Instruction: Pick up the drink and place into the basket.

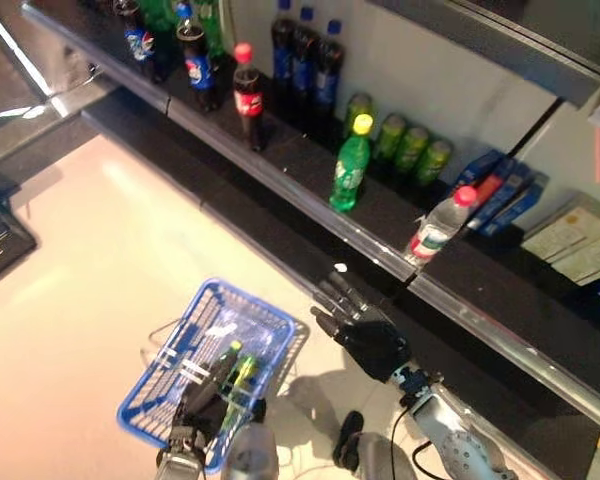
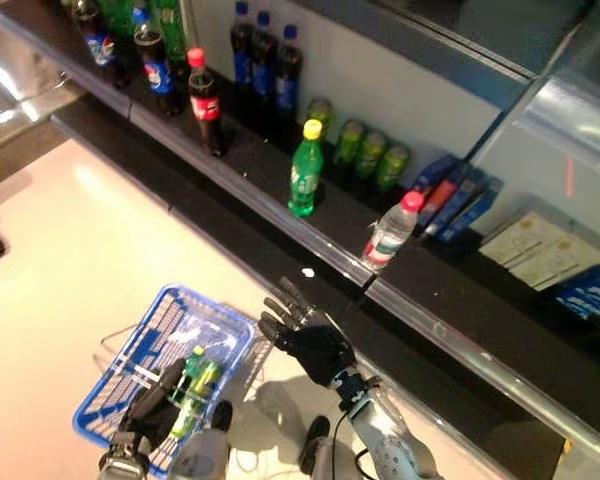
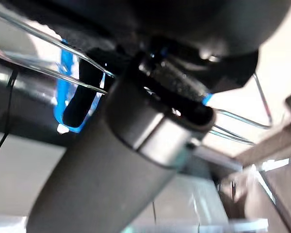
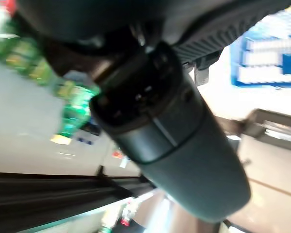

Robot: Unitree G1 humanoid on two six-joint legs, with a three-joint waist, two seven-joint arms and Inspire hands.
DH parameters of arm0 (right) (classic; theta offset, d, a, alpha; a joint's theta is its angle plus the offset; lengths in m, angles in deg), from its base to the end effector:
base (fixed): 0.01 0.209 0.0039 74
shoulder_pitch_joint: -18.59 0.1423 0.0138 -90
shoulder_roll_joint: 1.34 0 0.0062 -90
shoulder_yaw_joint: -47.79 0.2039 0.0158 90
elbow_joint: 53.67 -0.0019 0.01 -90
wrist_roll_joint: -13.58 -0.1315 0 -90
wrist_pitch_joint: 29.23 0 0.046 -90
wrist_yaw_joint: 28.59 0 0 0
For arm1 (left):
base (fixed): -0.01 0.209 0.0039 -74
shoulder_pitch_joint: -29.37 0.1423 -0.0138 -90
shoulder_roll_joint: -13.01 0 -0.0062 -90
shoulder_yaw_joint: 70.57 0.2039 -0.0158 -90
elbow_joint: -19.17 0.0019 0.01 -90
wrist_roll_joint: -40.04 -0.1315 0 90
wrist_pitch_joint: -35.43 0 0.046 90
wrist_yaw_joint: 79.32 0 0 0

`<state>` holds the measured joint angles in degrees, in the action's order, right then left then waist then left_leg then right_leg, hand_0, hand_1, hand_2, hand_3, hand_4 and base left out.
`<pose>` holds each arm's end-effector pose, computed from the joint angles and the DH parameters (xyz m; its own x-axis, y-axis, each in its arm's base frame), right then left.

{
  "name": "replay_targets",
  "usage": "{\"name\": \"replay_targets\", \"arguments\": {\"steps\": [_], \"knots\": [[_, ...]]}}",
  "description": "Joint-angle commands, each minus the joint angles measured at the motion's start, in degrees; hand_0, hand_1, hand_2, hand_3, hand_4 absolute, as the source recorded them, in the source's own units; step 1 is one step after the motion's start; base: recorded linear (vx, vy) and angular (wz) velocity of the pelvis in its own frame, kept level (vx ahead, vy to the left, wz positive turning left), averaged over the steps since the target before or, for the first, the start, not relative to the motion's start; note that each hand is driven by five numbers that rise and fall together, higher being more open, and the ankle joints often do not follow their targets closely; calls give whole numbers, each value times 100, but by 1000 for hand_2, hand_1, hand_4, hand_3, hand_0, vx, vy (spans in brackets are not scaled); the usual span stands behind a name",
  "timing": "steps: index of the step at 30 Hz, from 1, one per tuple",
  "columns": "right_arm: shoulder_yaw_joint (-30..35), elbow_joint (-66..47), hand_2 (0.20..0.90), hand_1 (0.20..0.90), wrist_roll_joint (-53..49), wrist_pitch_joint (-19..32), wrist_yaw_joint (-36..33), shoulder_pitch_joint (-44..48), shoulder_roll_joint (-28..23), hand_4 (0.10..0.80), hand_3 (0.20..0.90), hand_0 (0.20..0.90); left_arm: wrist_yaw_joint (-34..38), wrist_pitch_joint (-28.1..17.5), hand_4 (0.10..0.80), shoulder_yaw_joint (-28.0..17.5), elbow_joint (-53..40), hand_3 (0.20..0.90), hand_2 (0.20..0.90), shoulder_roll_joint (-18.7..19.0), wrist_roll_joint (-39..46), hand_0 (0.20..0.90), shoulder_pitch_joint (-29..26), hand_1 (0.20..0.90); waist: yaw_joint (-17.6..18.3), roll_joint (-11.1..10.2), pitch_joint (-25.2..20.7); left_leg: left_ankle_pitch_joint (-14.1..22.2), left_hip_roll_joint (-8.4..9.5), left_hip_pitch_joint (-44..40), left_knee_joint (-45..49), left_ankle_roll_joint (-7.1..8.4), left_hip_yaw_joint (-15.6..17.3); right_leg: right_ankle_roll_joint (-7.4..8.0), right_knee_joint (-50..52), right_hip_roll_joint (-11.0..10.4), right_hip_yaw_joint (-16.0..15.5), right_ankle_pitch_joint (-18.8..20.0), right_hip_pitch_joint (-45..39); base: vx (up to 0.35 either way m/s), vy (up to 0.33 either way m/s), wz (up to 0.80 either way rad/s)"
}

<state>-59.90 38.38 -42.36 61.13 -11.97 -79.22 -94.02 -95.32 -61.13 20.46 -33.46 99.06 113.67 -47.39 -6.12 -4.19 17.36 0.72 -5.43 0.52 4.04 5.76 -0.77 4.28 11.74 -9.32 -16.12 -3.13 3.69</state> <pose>0.1545 -0.1696 -0.0116 0.8903 0.4511 -0.0621 -0.2990 0.6819 0.6676 0.0754 0.2243 -0.0990 0.8347 0.1391 -0.5328 -0.5311 0.4591 -0.7121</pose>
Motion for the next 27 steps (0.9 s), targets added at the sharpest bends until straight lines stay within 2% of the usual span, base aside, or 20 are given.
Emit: {"name": "replay_targets", "arguments": {"steps": [1,3,4,6,9,13,16,18,20,21,22,23,27], "knots": [[313,158,900,900,719,775,-394,-291,104,800,900,900,-62,-538,100,-172,-532,200,300,-115,300,300,-175,300,201,52,-703,-379,222,-50,-486,-293,412,311,-807,35,654,332,-593,19,27,-30],[397,520,900,900,1227,871,-895,-424,139,800,900,900,130,-610,100,-237,-220,200,300,-158,267,300,-283,300,328,61,-776,-381,238,-105,-583,-321,317,260,-817,163,892,283,-608,30,18,-11],[456,767,900,900,1440,887,-1231,-496,161,800,900,900,232,-613,100,-249,-68,200,300,-186,233,300,-353,300,412,72,-805,-394,258,-117,-626,-342,212,188,-799,303,1094,226,-605,39,-2,27],[518,1054,900,900,1685,978,-1623,-541,188,800,900,900,342,-598,100,-256,80,200,300,-195,180,300,-439,300,484,85,-804,-406,296,-126,-650,-358,73,102,-776,451,1224,161,-619,32,-44,63],[511,1704,900,900,2263,846,-2151,-436,200,800,900,900,464,-703,100,-384,334,200,300,-226,105,300,-527,300,414,67,-750,-426,321,-124,-648,-322,-106,16,-822,540,1088,133,-702,-10,-99,69],[440,2352,900,900,2564,347,-2418,-180,233,800,900,900,383,-775,100,-687,510,200,300,-308,440,300,-482,300,206,101,-627,-612,183,-59,-750,-154,-123,-11,-1061,553,875,219,-841,-30,-57,10],[412,2827,900,900,2641,101,-2661,9,213,800,900,900,547,-775,100,-832,698,200,300,-377,594,300,-623,300,147,135,-515,-704,44,190,-598,-38,241,-38,-1103,520,598,231,-877,-64,28,21],[510,3102,900,900,2471,16,-2893,-23,239,800,900,900,754,-661,100,-888,776,200,300,-419,591,300,-767,300,243,134,-456,-653,-56,383,-153,17,882,-75,-1019,438,271,222,-864,-42,84,84],[680,3471,900,900,2317,86,-2982,-80,283,800,900,900,916,-575,100,-846,827,200,300,-457,413,300,-900,300,430,106,-403,-497,-257,482,343,6,1681,-125,-864,322,-71,187,-863,41,155,119],[765,3681,900,900,2255,154,-2965,-119,311,800,900,900,1019,-552,100,-834,861,200,300,-465,335,300,-947,300,523,92,-414,-330,-338,408,455,38,1973,-94,-804,263,-139,105,-904,151,220,135],[853,3999,900,900,2187,303,-2914,-139,354,800,900,900,1079,-527,100,-839,918,200,300,-482,229,300,-976,300,592,87,-407,-249,-379,308,476,0,2230,-65,-750,205,-221,102,-925,159,244,123],[900,4258,900,900,2161,399,-2861,-111,385,800,900,900,1100,-541,100,-842,970,200,300,-499,189,300,-990,300,612,82,-372,-272,-332,271,475,-110,2369,-56,-720,144,-284,190,-913,170,277,127],[1063,5137,900,900,2480,454,-2645,-67,534,800,900,900,994,-591,100,-951,1274,200,300,-476,-165,300,-989,300,588,26,-431,92,-2,62,588,-378,2301,232,-525,-201,-48,236,-979,245,264,69]]}}
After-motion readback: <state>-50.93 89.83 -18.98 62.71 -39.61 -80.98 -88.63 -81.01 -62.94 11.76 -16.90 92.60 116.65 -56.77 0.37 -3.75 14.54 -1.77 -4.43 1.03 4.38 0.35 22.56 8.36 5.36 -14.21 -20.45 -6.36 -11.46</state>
